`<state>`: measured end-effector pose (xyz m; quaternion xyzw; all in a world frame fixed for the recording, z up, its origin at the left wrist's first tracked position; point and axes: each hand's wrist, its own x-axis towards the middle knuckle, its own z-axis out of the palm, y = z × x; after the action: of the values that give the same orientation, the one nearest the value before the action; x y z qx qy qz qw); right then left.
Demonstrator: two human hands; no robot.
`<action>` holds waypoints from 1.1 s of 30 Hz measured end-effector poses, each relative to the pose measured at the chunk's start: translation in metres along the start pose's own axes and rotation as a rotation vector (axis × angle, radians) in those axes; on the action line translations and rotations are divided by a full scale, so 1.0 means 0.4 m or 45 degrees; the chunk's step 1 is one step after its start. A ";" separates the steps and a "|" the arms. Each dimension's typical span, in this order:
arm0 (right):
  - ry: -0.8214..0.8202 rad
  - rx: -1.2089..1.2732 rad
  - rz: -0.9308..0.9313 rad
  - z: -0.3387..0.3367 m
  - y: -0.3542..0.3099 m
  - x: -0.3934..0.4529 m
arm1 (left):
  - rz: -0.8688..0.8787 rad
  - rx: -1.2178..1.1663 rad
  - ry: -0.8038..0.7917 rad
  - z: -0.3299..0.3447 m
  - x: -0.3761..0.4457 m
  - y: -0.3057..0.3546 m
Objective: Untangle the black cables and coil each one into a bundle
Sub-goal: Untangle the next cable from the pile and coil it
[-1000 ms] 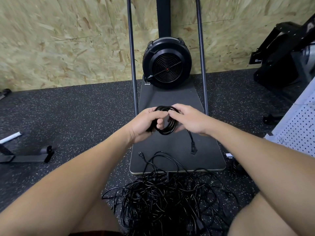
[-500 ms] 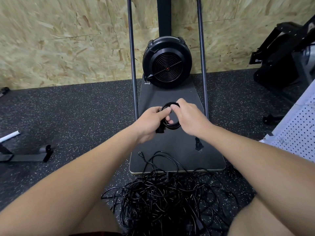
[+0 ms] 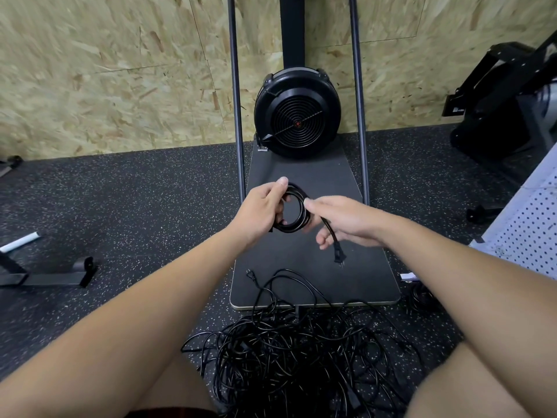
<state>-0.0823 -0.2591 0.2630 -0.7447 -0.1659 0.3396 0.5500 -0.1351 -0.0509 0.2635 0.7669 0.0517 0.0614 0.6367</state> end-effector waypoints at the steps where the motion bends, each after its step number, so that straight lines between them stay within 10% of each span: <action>1: -0.025 -0.039 0.004 -0.009 0.013 0.003 | -0.001 0.014 0.015 -0.005 0.002 -0.003; 13: 0.298 -0.983 -0.097 -0.076 0.049 0.027 | -0.069 0.021 0.022 -0.003 -0.007 0.003; 25: 0.437 0.360 -0.055 -0.045 0.011 0.059 | 0.035 -0.006 -0.255 0.040 -0.041 0.055; 33: 0.275 0.399 0.059 -0.018 -0.001 0.055 | 0.119 0.166 -0.223 0.043 -0.038 0.036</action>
<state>-0.0615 -0.2505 0.2574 -0.6857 -0.0339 0.2921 0.6658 -0.1473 -0.0727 0.2742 0.8106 -0.0359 0.0205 0.5842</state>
